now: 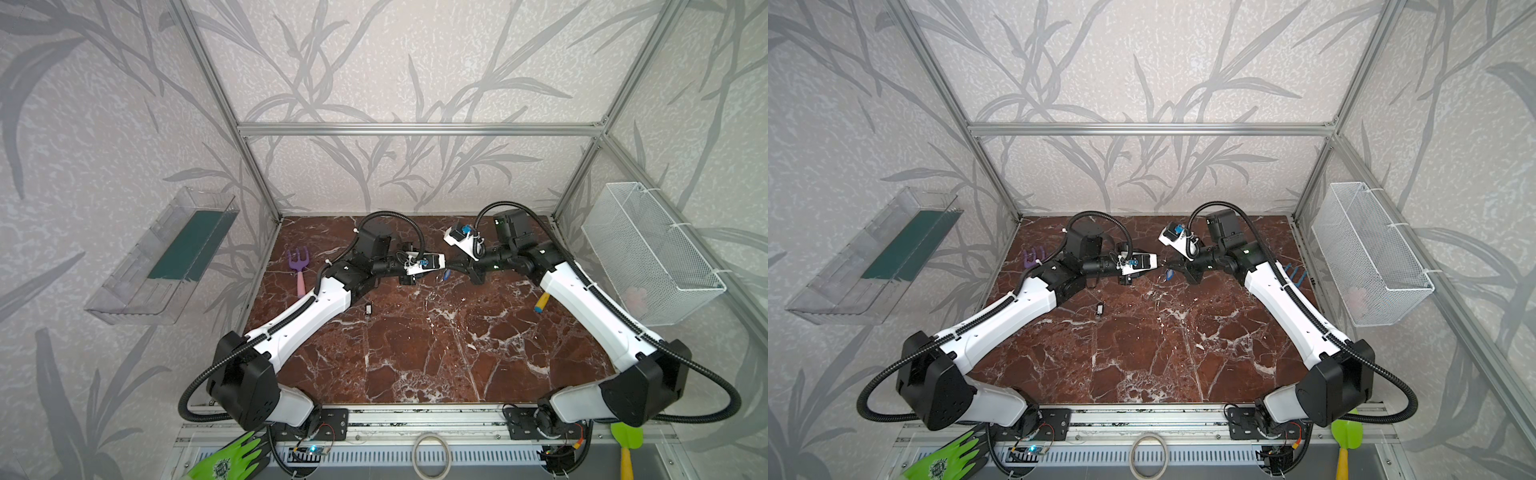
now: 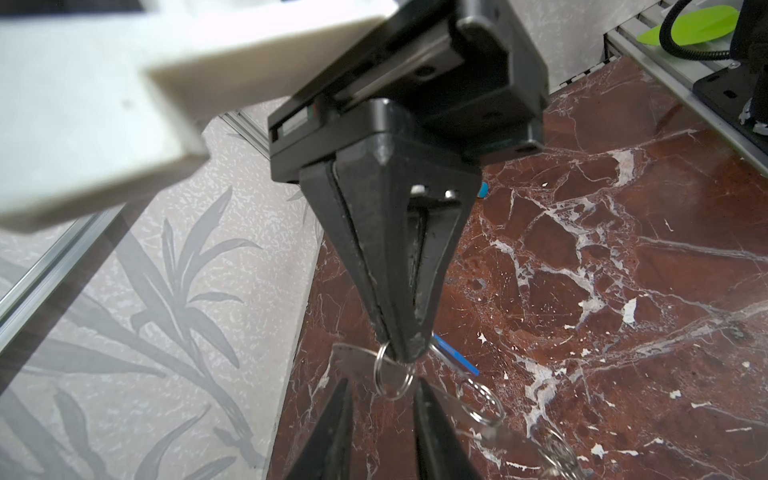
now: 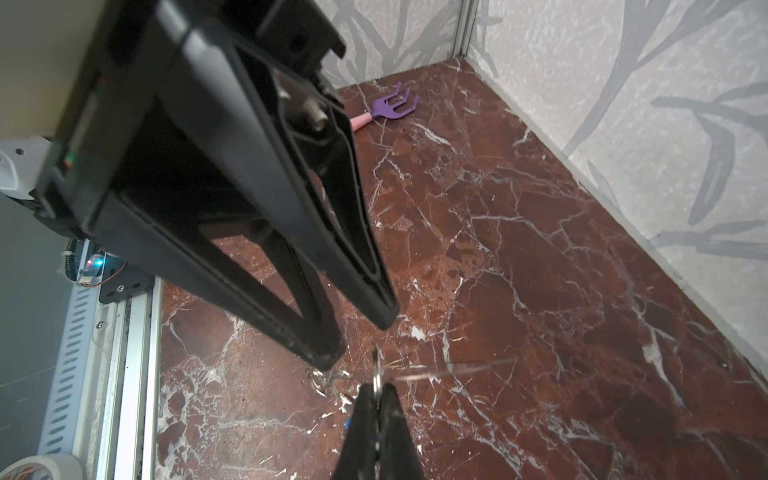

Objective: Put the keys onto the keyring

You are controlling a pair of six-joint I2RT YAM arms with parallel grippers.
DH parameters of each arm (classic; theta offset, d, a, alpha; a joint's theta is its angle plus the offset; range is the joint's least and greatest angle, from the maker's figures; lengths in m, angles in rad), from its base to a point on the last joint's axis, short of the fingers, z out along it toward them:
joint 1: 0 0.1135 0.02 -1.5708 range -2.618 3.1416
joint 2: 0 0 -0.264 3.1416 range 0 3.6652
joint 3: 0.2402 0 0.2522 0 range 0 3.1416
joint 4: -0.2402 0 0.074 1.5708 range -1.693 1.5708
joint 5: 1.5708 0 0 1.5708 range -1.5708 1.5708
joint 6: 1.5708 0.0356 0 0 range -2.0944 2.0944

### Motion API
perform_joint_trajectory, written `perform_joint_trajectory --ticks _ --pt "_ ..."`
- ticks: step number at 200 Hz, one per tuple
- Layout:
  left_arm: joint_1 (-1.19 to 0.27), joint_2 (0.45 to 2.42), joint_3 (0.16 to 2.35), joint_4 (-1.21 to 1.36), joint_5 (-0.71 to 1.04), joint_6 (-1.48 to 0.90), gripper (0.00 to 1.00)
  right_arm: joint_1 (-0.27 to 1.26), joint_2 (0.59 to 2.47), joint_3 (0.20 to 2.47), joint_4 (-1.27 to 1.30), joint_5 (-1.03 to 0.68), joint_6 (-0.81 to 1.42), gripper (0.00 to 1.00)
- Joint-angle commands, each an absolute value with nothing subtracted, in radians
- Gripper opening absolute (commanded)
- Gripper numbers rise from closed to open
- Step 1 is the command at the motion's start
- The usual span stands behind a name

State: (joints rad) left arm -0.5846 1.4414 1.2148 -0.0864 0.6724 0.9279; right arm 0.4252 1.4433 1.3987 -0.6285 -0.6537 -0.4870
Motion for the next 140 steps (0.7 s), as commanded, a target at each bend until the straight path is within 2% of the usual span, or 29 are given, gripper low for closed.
perform_joint_trajectory --ticks 1,140 --pt "-0.596 1.421 1.262 -0.168 0.643 1.011 0.28 0.437 1.445 1.442 -0.680 -0.644 -0.488 0.00" --pt "-0.641 1.494 1.340 -0.258 0.563 1.052 0.28 0.451 1.450 1.465 -0.685 -0.646 -0.489 0.00"
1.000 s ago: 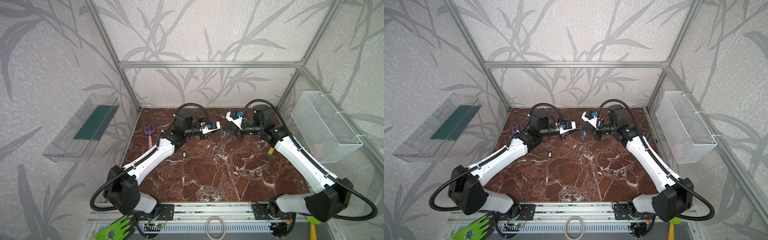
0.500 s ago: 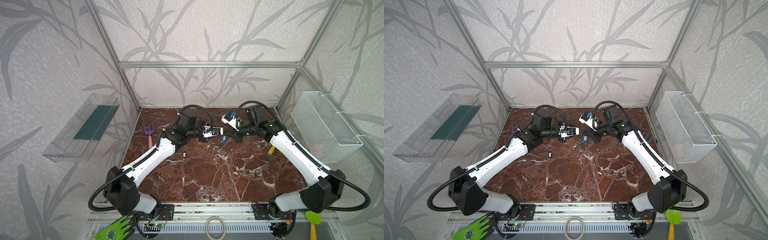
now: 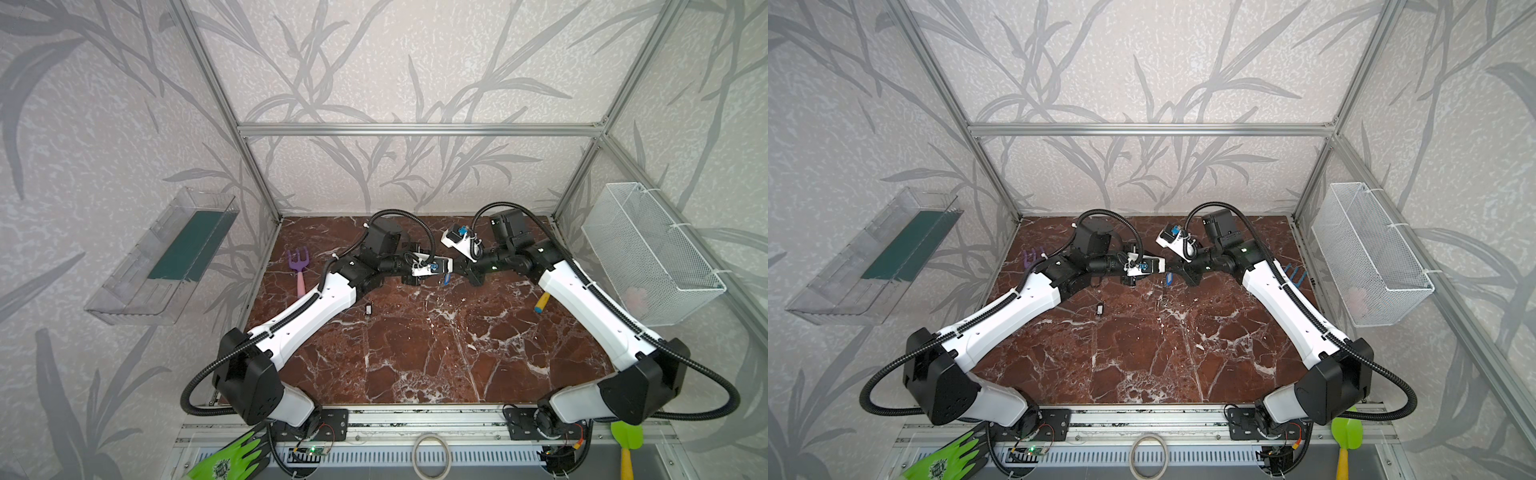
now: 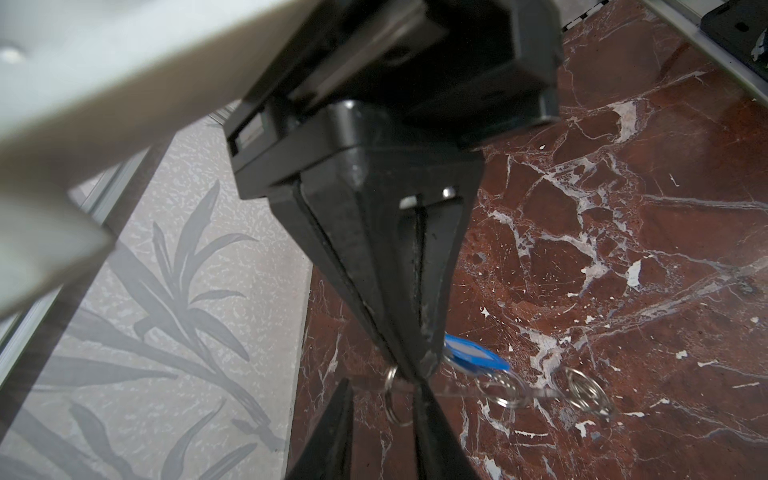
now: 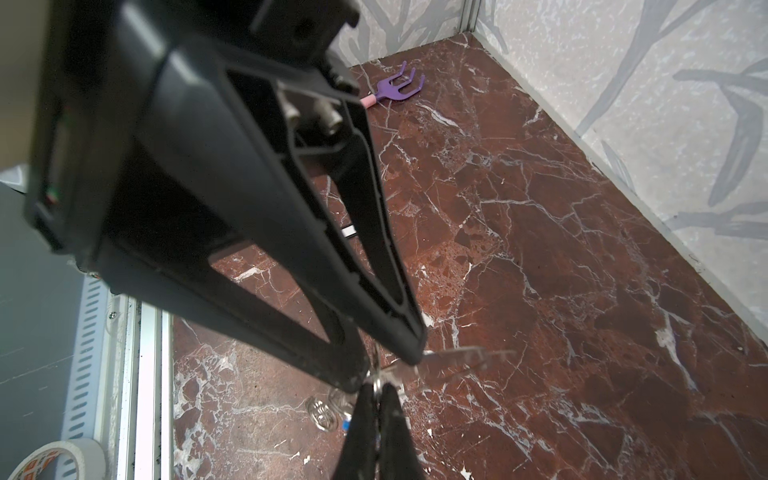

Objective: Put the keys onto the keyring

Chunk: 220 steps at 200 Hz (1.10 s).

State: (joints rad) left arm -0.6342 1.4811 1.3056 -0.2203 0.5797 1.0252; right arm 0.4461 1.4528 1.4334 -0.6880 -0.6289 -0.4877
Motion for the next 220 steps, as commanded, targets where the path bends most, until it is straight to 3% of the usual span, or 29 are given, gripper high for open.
perform_joint_trajectory --ticks 1,99,130,157,176,220 --pt "-0.641 1.494 1.340 -0.257 0.562 1.052 0.28 0.451 1.450 1.464 -0.684 -0.647 -0.489 0.00" --pt "-0.658 1.516 1.363 -0.259 0.571 1.052 0.10 0.458 1.450 1.447 -0.658 -0.660 -0.492 0.00" --pt "-0.660 1.522 1.365 -0.250 0.589 1.030 0.00 0.460 1.444 1.435 -0.628 -0.661 -0.490 0.00" --pt "-0.657 1.518 1.358 -0.240 0.592 0.997 0.00 0.455 1.422 1.403 -0.600 -0.629 -0.495 0.01" --pt "-0.649 1.511 1.346 -0.210 0.605 0.953 0.00 0.437 1.399 1.370 -0.560 -0.623 -0.477 0.13" --pt "-0.617 1.487 1.291 -0.080 0.659 0.832 0.00 0.363 1.316 1.244 -0.408 -0.673 -0.408 0.22"
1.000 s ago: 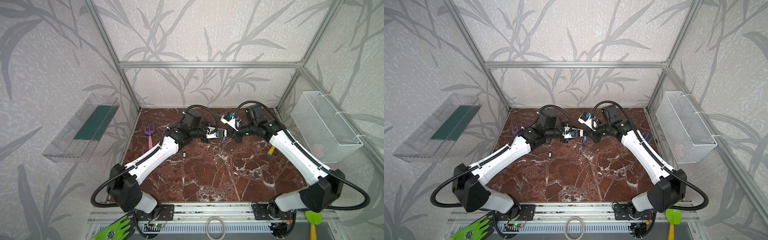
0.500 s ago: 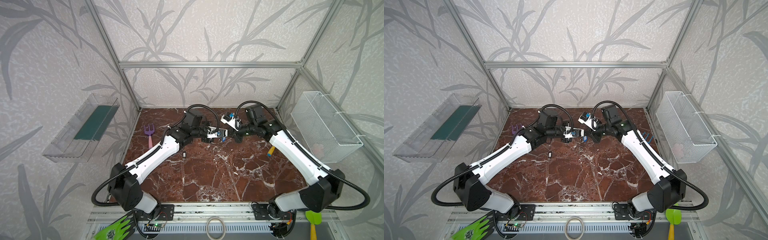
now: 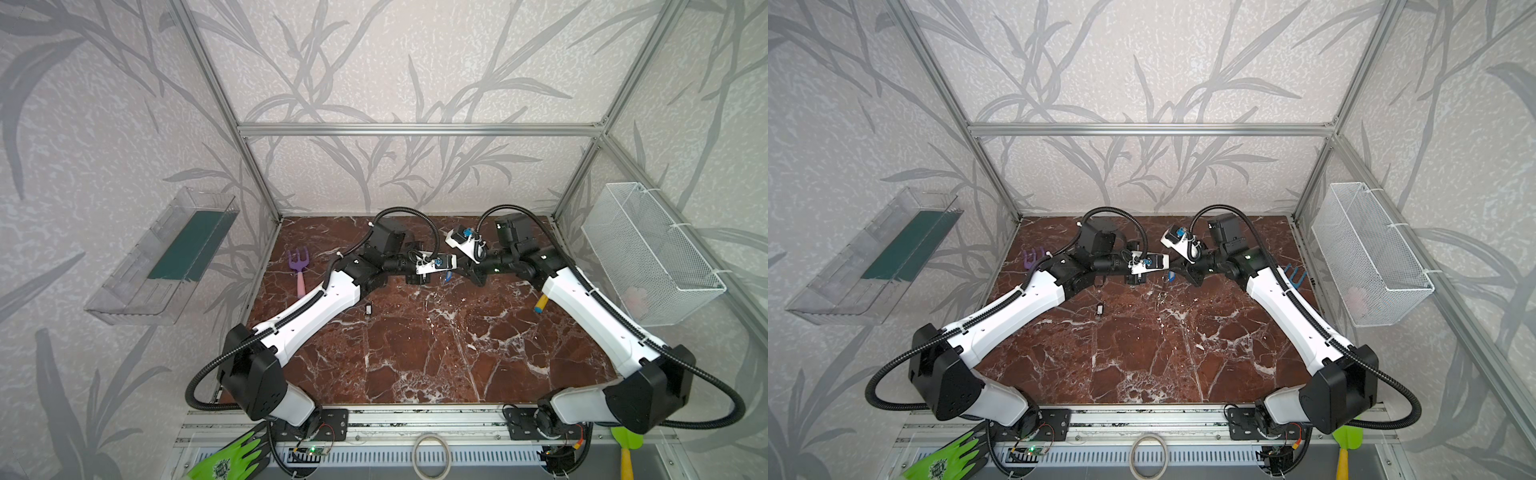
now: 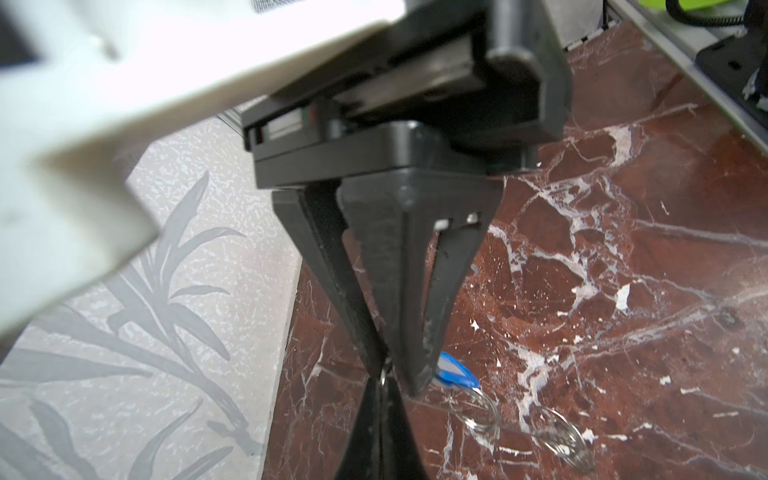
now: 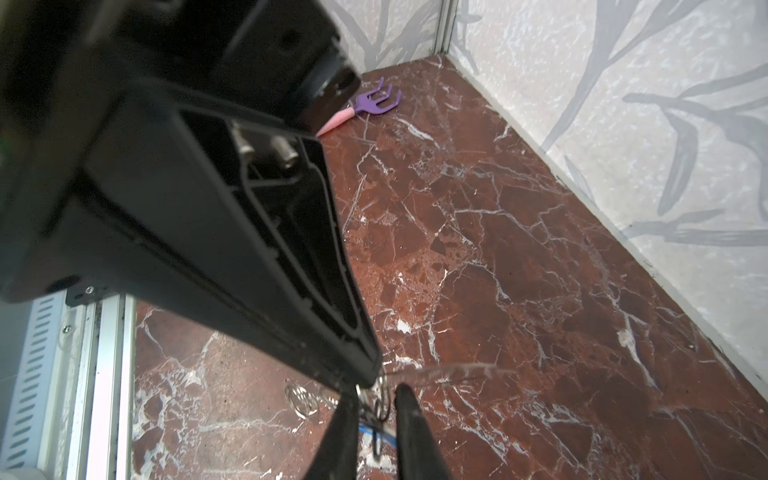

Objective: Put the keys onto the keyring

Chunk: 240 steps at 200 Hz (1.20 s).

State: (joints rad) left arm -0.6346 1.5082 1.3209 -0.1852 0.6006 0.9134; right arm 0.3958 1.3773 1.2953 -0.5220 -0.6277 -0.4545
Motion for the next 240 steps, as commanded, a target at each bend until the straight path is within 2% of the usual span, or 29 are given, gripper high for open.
perform_joint_trajectory --ticks 1,29,62,85,167,192,240 --pt "-0.616 1.486 1.290 -0.078 0.660 0.828 0.00 0.362 1.314 1.242 -0.406 -0.674 -0.408 0.22" --pt "-0.596 1.477 1.259 0.000 0.695 0.763 0.00 0.350 1.282 1.188 -0.344 -0.718 -0.402 0.22" --pt "-0.572 1.468 1.228 0.102 0.743 0.678 0.00 0.348 1.262 1.148 -0.309 -0.750 -0.419 0.30" --pt "-0.554 1.466 1.210 0.164 0.784 0.620 0.00 0.344 1.248 1.116 -0.257 -0.743 -0.409 0.31" --pt "-0.546 1.449 1.173 0.258 0.885 0.567 0.00 0.344 1.261 1.123 -0.087 -0.793 -0.344 0.37" --pt "-0.545 1.445 1.167 0.277 0.894 0.563 0.00 0.344 1.274 1.139 -0.092 -0.832 -0.344 0.35" --pt "-0.546 1.443 1.167 0.283 0.904 0.561 0.00 0.344 1.294 1.151 -0.102 -0.890 -0.342 0.18"
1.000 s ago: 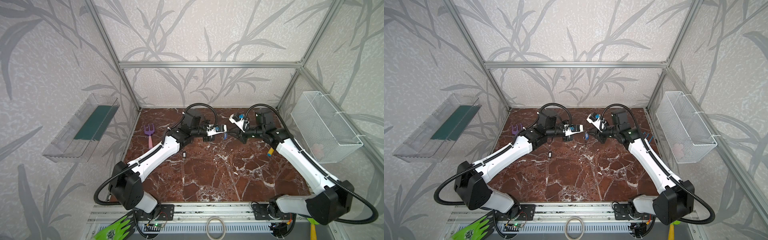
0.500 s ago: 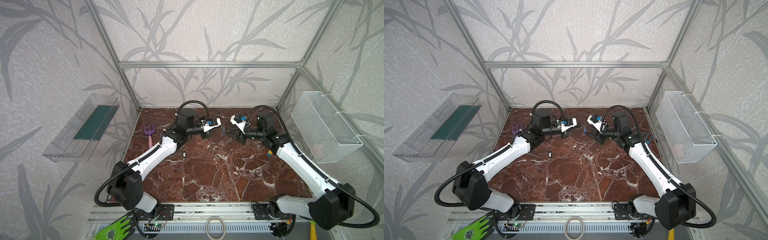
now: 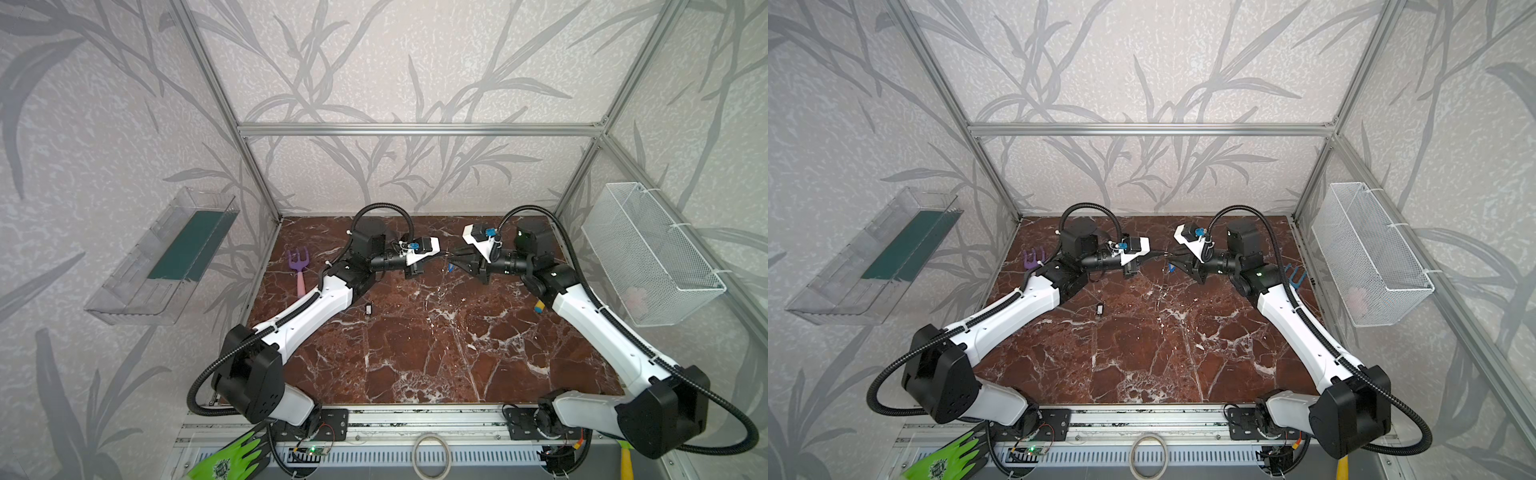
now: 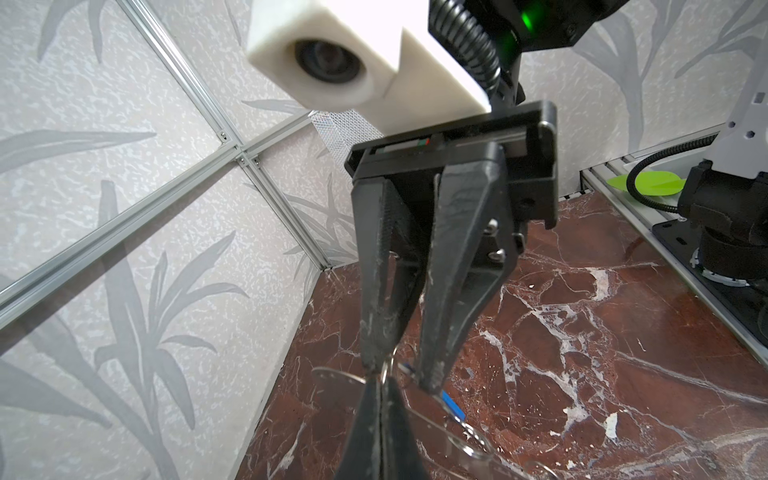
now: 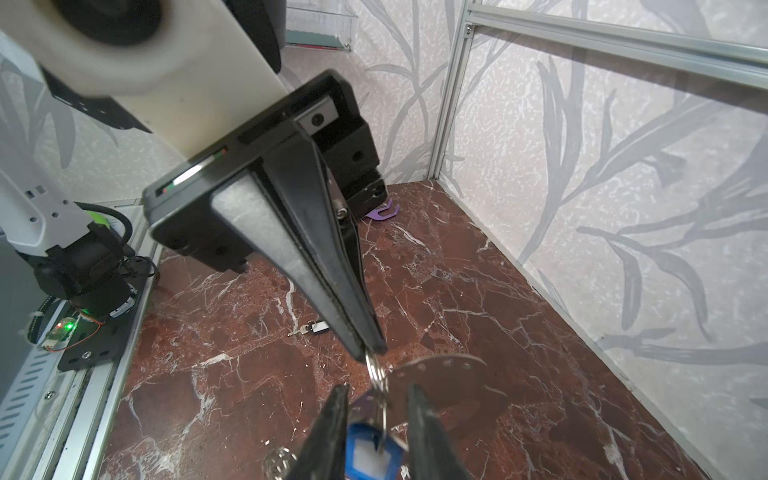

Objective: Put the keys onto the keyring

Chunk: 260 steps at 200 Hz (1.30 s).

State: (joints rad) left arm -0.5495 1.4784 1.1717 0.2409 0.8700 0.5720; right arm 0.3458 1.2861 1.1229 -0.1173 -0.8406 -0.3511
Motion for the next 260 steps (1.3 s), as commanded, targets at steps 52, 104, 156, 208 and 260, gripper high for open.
perform_joint_trajectory --ticks 52,104,156,208,260 --pt "-0.546 1.444 1.178 0.244 0.896 0.587 0.00 0.344 1.278 1.148 -0.112 -0.881 -0.372 0.00" --pt "-0.589 1.456 1.285 -0.076 0.757 0.836 0.18 0.361 1.293 1.239 -0.338 -0.803 -0.475 0.00" --pt "-0.620 1.481 1.366 -0.232 0.674 0.973 0.22 0.383 1.323 1.285 -0.447 -0.761 -0.531 0.00" --pt "-0.642 1.510 1.409 -0.299 0.635 1.021 0.21 0.390 1.335 1.300 -0.468 -0.755 -0.549 0.00" --pt "-0.647 1.540 1.451 -0.377 0.617 1.052 0.20 0.391 1.319 1.286 -0.456 -0.745 -0.574 0.00"
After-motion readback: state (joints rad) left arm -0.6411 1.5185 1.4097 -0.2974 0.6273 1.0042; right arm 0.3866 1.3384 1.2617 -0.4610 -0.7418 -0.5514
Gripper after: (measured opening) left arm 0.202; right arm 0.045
